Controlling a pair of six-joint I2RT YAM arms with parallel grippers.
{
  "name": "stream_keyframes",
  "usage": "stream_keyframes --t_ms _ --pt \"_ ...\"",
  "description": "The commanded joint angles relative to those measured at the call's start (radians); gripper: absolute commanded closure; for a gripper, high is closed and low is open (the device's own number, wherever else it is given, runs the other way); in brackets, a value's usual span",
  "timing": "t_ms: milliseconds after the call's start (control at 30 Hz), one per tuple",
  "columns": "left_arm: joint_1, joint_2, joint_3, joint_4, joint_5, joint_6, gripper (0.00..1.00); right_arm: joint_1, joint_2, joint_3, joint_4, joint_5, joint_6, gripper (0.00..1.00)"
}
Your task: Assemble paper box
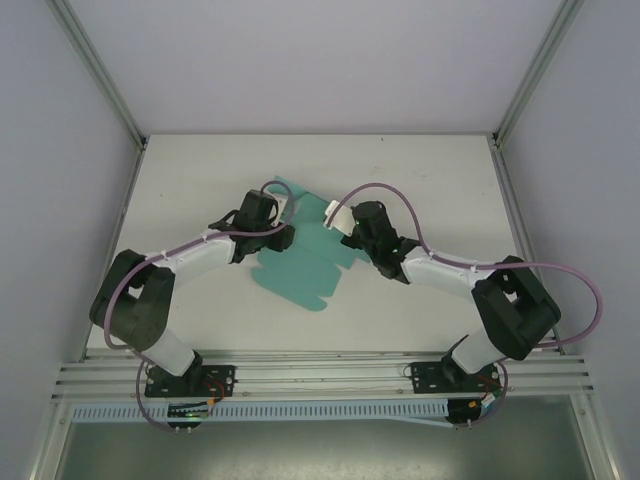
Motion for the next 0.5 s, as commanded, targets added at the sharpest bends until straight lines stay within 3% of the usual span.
stream_keyframes --t_ms 0,67,267,467 --pt "-0.004 -0.028 -0.007 -0.034 -0.02 0.003 0.62 -0.006 -0.014 0.006 -0.018 -0.03 -0.023 1.0" --pt "-0.004 -0.029 -0.007 -0.029 -0.004 0.013 0.67 -0.007 -0.019 0.004 -0.019 -0.04 -0.028 1.0" --pt "-0.004 0.022 0.026 0.013 0.086 0.045 1.0 -0.005 -0.019 0.01 -0.014 -0.066 -0.033 1.0" --pt "-0.007 0.103 0.049 0.066 0.201 0.068 1.0 0.017 -0.013 0.034 -0.011 -0.109 -0.05 1.0"
